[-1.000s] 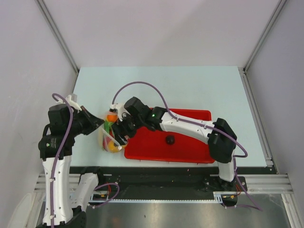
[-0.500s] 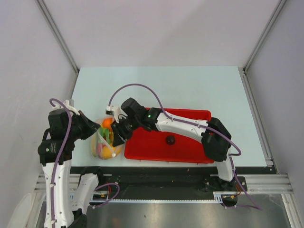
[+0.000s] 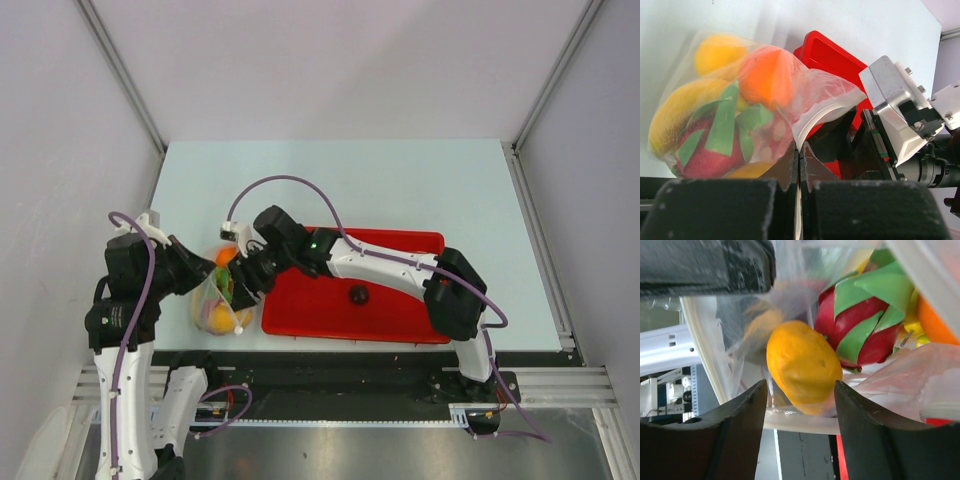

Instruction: Open the zip-top bag and remove the fake food

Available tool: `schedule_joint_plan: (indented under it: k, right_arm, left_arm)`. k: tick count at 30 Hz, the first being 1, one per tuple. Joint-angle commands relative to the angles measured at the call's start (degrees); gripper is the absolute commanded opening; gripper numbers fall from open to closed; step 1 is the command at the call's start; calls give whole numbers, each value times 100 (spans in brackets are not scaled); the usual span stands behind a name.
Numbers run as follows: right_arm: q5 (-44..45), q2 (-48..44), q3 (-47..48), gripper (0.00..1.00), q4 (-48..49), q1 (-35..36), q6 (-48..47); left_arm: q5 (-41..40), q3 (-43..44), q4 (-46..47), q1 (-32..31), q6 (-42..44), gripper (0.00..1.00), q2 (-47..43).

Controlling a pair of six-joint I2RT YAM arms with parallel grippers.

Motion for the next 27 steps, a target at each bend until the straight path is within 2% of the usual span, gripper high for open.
schedule_joint_plan:
  k: [1, 4, 8, 11, 18, 19, 23, 27]
  right_arm:
    - [186, -123, 175, 63, 550, 54, -22]
    - [231, -1, 447, 63, 313, 37, -225]
    - [-138, 324, 781, 55, 173, 36, -268]
    - [-349, 448, 835, 56, 215, 72, -357]
    - [-1280, 379, 229, 73, 637, 81, -480]
    - [-1325, 334, 63, 79, 682, 81, -523]
    - [-1405, 246, -193, 91, 744, 107, -646]
    - [-1229, 351, -238, 94, 629, 142, -849]
  left_arm:
    - [281, 95, 345, 13, -104, 0, -54]
    - [255, 182, 301, 13, -104, 0, -27]
    - [246, 235, 301, 13, -104, 0, -27]
    - [220, 244, 266, 13, -139, 0, -18]
    - [115, 174, 310, 13, -332, 0, -45]
    - [115, 174, 319, 13, -341, 0, -36]
    - [123, 130, 398, 21, -394, 0, -36]
    - [202, 95, 459, 21, -455, 0, -27]
